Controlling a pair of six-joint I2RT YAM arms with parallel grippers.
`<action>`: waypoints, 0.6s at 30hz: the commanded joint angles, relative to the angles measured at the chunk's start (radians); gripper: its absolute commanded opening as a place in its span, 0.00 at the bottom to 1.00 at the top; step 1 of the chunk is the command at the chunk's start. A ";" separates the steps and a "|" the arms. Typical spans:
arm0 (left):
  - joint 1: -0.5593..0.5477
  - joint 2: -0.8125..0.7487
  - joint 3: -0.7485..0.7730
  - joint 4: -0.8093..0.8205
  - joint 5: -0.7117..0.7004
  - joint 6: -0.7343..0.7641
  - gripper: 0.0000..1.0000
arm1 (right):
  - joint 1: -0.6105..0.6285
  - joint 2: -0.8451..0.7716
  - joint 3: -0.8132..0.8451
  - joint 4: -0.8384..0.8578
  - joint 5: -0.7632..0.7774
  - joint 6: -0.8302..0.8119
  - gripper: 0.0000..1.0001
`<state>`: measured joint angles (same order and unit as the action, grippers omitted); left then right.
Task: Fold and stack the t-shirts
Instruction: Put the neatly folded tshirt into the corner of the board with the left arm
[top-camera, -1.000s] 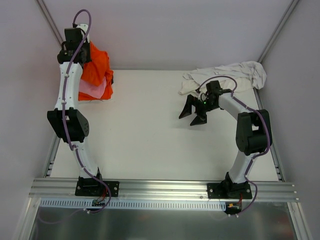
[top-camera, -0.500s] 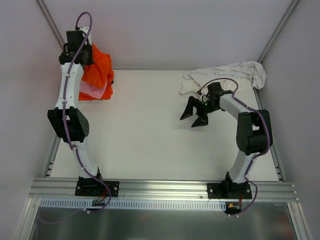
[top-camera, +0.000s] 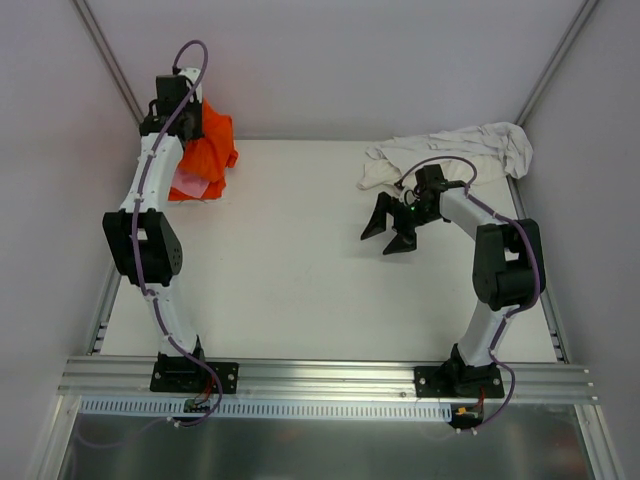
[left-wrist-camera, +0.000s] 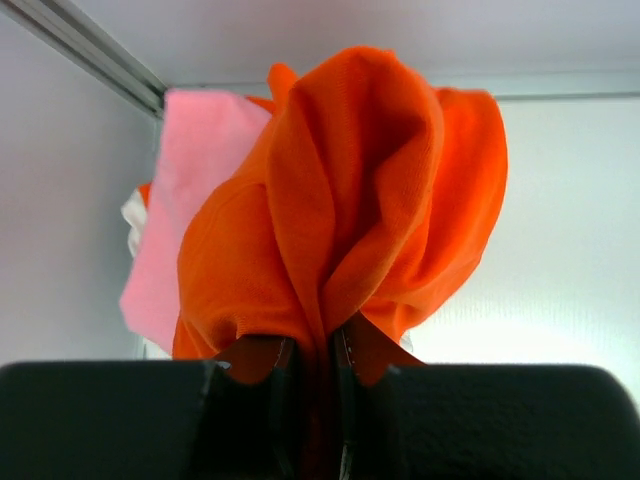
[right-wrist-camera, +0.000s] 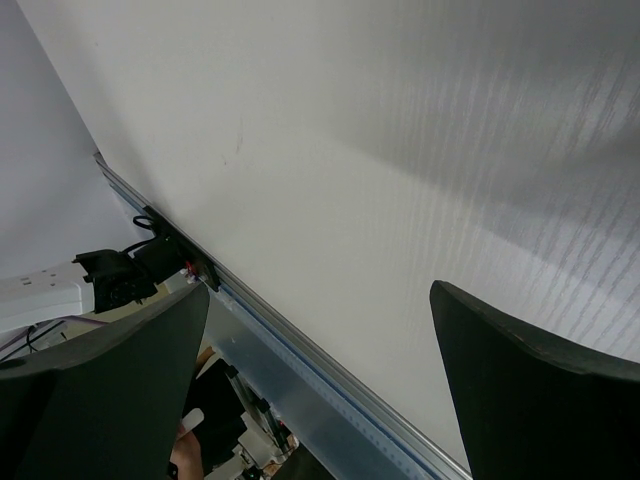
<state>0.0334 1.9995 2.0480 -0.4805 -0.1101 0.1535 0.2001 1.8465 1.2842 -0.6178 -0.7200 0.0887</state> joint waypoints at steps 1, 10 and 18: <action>0.002 -0.074 -0.141 0.169 -0.007 0.027 0.00 | -0.005 -0.009 0.038 -0.026 -0.021 -0.006 1.00; 0.054 -0.087 -0.255 0.289 0.067 -0.008 0.00 | -0.007 -0.009 0.044 -0.079 0.004 -0.033 1.00; 0.092 -0.068 -0.227 0.330 0.098 0.004 0.00 | -0.005 0.011 0.056 -0.099 0.007 -0.041 0.99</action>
<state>0.1135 1.9873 1.7885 -0.2417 -0.0315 0.1490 0.2001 1.8492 1.2995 -0.6838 -0.7147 0.0658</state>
